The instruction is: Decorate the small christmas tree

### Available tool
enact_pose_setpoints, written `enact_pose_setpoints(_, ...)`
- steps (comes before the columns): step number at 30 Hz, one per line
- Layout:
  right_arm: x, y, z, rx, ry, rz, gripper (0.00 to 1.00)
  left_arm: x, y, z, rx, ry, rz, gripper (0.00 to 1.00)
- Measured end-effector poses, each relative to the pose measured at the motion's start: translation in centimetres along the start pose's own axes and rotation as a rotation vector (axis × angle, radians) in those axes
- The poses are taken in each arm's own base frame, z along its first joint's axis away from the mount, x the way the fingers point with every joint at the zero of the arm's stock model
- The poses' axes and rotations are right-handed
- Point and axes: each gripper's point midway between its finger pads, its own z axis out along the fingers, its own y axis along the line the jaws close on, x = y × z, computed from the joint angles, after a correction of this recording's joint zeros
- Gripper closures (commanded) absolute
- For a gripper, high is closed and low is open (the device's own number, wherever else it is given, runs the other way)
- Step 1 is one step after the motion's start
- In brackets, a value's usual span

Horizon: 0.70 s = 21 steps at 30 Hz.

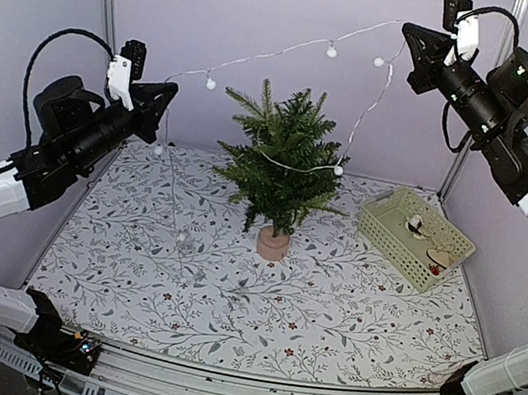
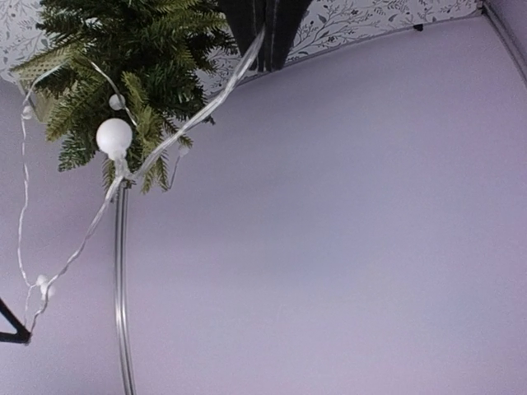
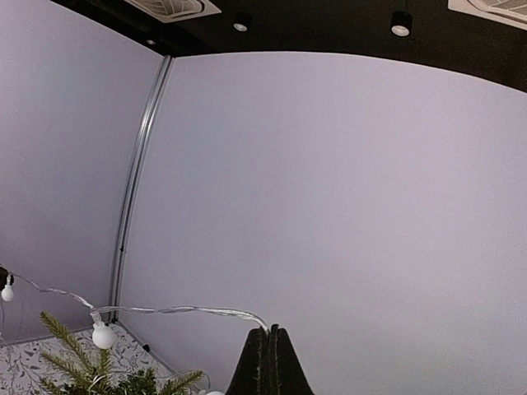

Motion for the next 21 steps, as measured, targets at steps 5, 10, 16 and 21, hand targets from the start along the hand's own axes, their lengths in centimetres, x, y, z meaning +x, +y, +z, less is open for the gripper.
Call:
enact_pose_setpoints(5,4.2,-2.4,2.7,0.033,0.065,0.011,1.0,0.4,1.2,1.6,-0.012,0.028,0.004,1.0)
enact_pose_setpoints(10,7.1,-4.0,4.9,0.02,0.093,0.042,1.0,1.0,2.8,3.4,-0.035,0.054,-0.013,1.0)
enact_pose_setpoints(16,9.4,-3.6,9.0,-0.043,0.076,0.065,1.0,2.0,6.8,5.5,-0.125,0.099,-0.069,1.0)
enact_pose_setpoints(21,13.7,-2.2,11.9,-0.102,0.106,0.088,1.0,3.5,10.4,6.2,-0.215,0.154,-0.129,1.0)
